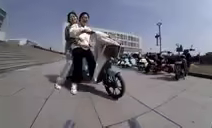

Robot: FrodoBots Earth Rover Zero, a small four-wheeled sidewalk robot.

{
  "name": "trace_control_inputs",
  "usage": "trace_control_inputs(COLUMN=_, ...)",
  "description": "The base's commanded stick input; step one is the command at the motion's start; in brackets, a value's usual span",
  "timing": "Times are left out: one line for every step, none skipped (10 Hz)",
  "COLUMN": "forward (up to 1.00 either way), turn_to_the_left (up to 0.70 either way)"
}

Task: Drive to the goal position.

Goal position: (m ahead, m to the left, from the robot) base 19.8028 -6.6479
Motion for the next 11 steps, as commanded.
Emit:
trace_control_inputs(forward=-1.00, turn_to_the_left=0.00)
trace_control_inputs(forward=-1.00, turn_to_the_left=0.00)
trace_control_inputs(forward=-1.00, turn_to_the_left=0.00)
trace_control_inputs(forward=-0.20, turn_to_the_left=0.00)
trace_control_inputs(forward=0.00, turn_to_the_left=0.00)
trace_control_inputs(forward=0.00, turn_to_the_left=0.00)
trace_control_inputs(forward=0.00, turn_to_the_left=0.00)
trace_control_inputs(forward=0.00, turn_to_the_left=0.00)
trace_control_inputs(forward=0.00, turn_to_the_left=0.00)
trace_control_inputs(forward=0.00, turn_to_the_left=0.00)
trace_control_inputs(forward=0.00, turn_to_the_left=0.00)
